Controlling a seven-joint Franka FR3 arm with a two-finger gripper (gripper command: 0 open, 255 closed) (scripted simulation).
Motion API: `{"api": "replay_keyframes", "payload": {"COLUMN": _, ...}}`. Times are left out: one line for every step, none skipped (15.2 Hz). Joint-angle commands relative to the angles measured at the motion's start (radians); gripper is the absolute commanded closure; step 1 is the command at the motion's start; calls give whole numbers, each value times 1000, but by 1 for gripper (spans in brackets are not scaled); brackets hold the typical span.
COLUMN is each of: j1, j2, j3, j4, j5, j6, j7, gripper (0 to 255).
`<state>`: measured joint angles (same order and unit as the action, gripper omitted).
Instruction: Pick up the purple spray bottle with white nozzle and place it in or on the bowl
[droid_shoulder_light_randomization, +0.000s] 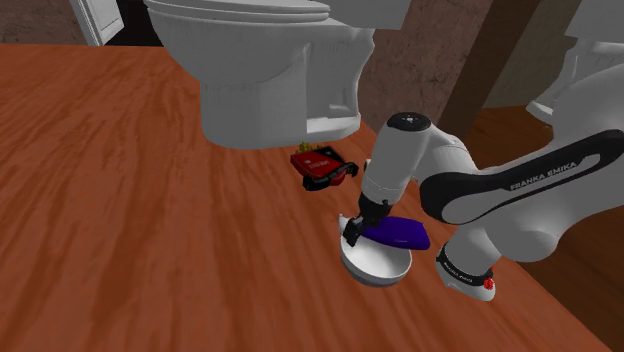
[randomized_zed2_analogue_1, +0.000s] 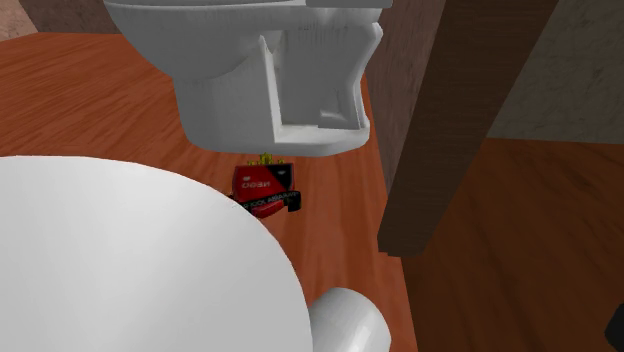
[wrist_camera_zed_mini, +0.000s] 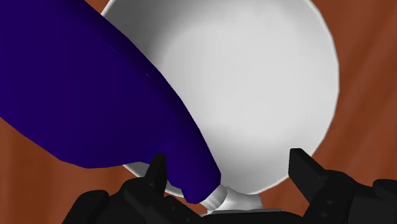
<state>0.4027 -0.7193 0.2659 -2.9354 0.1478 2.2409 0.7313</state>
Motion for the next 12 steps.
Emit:
{"api": "replay_keyframes", "payload": {"j1": 4, "j2": -3, "j3": 2, "j4": -22, "j5": 1, "j6": -55, "j7": 6, "gripper": 0}}
{"api": "replay_keyframes", "payload": {"j1": 5, "j2": -28, "j3": -4, "j4": 1, "j5": -3, "j6": -102, "j7": 6, "gripper": 0}}
{"api": "replay_keyframes", "payload": {"j1": 5, "j2": -50, "j3": -10, "j4": 25, "j5": -7, "j6": -148, "j7": 6, "gripper": 0}}
{"api": "replay_keyframes", "payload": {"j1": 5, "j2": -68, "j3": -15, "j4": 50, "j5": -11, "j6": -191, "j7": 5, "gripper": 0}}
{"api": "replay_keyframes", "payload": {"j1": 4, "j2": -80, "j3": -19, "j4": 71, "j5": -15, "j6": -224, "j7": 5, "gripper": 0}}
{"api": "replay_keyframes", "payload": {"j1": 4, "j2": -80, "j3": -19, "j4": 71, "j5": -15, "j6": -224, "j7": 5, "gripper": 0}}
{"api": "replay_keyframes", "payload": {"j1": 4, "j2": -81, "j3": -19, "j4": 71, "j5": -15, "j6": -224, "j7": 5, "gripper": 0}}
{"api": "replay_keyframes", "payload": {"j1": 4, "j2": -80, "j3": -19, "j4": 71, "j5": -15, "j6": -224, "j7": 5, "gripper": 0}}
{"api": "replay_keyframes", "payload": {"j1": 4, "j2": -80, "j3": -19, "j4": 71, "j5": -15, "j6": -224, "j7": 5, "gripper": 0}}
{"api": "replay_keyframes", "payload": {"j1": 4, "j2": -80, "j3": -19, "j4": 71, "j5": -15, "j6": -224, "j7": 5, "gripper": 0}}
{"api": "replay_keyframes", "payload": {"j1": 4, "j2": -80, "j3": -19, "j4": 71, "j5": -15, "j6": -224, "j7": 5, "gripper": 0}}
{"api": "replay_keyframes", "payload": {"j1": 4, "j2": -80, "j3": -19, "j4": 71, "j5": -15, "j6": -224, "j7": 5, "gripper": 0}}
